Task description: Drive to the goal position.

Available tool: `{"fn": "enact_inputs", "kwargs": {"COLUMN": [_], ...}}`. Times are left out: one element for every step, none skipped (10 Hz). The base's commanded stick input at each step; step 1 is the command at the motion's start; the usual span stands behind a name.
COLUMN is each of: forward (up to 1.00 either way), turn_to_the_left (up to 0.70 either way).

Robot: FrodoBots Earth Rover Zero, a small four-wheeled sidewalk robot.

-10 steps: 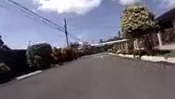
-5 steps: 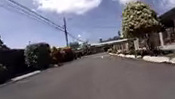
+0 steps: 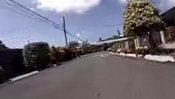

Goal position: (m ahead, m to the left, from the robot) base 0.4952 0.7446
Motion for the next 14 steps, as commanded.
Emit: {"fn": "enact_inputs", "kwargs": {"forward": [0.45, 0.45, 0.45, 0.45, 0.45, 0.45, 0.45, 0.45, 0.45, 0.45, 0.45, 0.45, 0.45, 0.45], "turn_to_the_left": [0.0, 0.0, 0.0, 0.0, 0.0, 0.0, 0.0, 0.0, 0.0, 0.0, 0.0, 0.0, 0.0, 0.0]}}
